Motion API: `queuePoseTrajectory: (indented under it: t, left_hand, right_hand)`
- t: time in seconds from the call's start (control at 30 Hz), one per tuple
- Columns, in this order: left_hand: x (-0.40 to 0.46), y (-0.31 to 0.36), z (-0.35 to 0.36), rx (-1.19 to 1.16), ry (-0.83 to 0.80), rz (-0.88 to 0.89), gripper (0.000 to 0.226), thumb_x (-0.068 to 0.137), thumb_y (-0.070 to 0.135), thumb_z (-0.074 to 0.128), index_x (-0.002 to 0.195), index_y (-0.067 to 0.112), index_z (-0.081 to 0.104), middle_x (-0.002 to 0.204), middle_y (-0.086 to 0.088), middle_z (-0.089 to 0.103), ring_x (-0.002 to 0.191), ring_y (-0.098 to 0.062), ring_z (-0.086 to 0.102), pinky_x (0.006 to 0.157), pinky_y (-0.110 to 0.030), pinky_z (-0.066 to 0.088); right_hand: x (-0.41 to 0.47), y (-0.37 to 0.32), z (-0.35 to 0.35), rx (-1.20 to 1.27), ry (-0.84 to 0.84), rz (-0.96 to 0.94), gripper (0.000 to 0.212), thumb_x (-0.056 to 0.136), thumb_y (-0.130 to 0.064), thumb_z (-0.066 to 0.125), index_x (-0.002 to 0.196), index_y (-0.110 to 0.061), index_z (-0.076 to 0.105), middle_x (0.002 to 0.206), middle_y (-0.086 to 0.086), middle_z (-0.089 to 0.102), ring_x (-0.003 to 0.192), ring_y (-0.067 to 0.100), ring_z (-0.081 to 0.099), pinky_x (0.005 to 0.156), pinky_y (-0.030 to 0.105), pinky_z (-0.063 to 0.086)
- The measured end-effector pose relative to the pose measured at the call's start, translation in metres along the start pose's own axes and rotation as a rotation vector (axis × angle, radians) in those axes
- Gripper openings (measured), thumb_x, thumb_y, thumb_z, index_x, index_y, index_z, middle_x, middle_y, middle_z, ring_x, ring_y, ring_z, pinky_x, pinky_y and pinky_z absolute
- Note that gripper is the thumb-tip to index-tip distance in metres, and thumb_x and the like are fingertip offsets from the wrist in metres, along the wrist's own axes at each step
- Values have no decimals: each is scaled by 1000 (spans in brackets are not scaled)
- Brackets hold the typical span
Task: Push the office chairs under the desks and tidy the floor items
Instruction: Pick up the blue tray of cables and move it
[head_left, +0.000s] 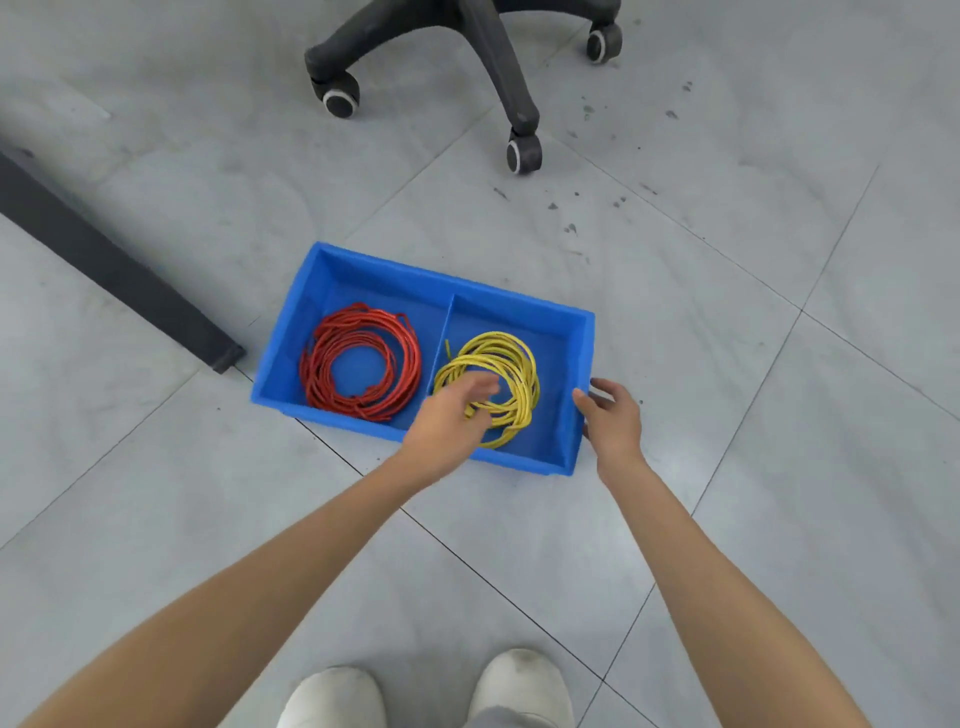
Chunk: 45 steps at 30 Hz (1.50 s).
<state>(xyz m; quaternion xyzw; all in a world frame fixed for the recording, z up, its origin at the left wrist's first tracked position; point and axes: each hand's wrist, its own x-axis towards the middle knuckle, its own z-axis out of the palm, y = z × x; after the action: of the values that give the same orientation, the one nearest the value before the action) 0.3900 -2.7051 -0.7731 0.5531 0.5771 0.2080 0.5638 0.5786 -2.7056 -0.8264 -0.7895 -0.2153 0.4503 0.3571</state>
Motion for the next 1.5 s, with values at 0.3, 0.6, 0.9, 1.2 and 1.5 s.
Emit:
queuePoseTrajectory:
  t: [0.3, 0.6, 0.9, 1.2, 1.5]
  left_hand:
    - [9, -63, -85, 155, 804, -508, 62, 83, 13, 52, 137, -2, 26, 146, -18, 29, 135, -33, 25, 111, -44, 22]
    - [19, -76, -111, 140, 602, -605, 43, 87, 18, 50, 124, 0, 37, 121, -24, 49, 103, -41, 52, 76, -42, 45]
    - [10, -25, -106, 218, 519, -577, 47, 88, 20, 47, 130, 2, 34, 123, -25, 50, 109, -41, 50, 84, -43, 42]
    - [-80, 143, -98, 278, 407, -557, 57, 87, 22, 50, 135, 5, 26, 130, -25, 47, 117, -41, 46, 95, -46, 41]
    - [-230, 375, -114, 154, 368, -530, 53, 83, 22, 52, 128, 4, 31, 124, -21, 53, 112, -40, 50, 95, -45, 42]
  right_hand:
    - [36, -43, 21, -348, -32, -234, 23, 94, -16, 44, 104, -2, 60, 91, 8, 59, 86, 27, 50, 71, 30, 35]
    - [33, -40, 28, -360, 37, -301, 16, 93, -19, 47, 89, -7, 56, 78, 6, 52, 73, 23, 45, 55, 25, 28]
    - [5, -54, -8, -290, 183, -143, 21, 91, -15, 50, 78, -1, 57, 71, 11, 51, 70, 25, 44, 54, 22, 26]
    - [-122, -156, -131, -225, 327, -73, 20, 90, -17, 49, 89, -3, 63, 77, 7, 57, 71, 22, 48, 64, 27, 35]
    - [-294, -331, -281, -253, 382, -28, 20, 87, -18, 50, 87, -5, 65, 73, 9, 56, 73, 27, 46, 62, 23, 31]
